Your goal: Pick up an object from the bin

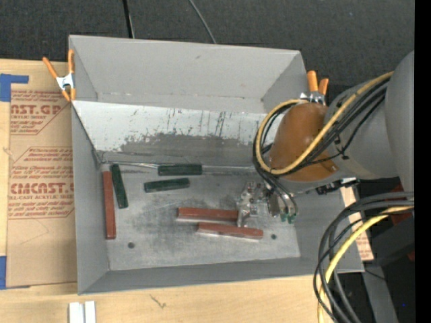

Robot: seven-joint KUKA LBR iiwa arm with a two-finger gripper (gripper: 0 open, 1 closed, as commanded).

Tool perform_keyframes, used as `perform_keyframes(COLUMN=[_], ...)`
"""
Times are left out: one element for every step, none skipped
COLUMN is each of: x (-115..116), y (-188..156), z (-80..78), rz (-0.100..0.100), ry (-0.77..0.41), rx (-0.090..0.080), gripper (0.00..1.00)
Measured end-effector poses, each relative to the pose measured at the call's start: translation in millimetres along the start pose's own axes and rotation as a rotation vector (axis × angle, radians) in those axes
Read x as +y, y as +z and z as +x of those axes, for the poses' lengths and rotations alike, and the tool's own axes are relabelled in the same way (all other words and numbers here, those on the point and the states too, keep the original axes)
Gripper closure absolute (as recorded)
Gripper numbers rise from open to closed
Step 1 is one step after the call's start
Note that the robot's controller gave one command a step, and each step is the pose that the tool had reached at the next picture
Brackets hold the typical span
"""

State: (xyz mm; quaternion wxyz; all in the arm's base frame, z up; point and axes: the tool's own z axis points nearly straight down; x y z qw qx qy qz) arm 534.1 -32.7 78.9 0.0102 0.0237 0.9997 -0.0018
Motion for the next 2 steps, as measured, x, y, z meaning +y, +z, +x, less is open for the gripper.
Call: perform_keyframes(x=[0, -22], y=[0, -131], z=[0.0, -19.0], rz=[0.0, -0.003], ry=[0.0, 0.035], rx=[0.0, 0.018], gripper=[1.0, 1.0])
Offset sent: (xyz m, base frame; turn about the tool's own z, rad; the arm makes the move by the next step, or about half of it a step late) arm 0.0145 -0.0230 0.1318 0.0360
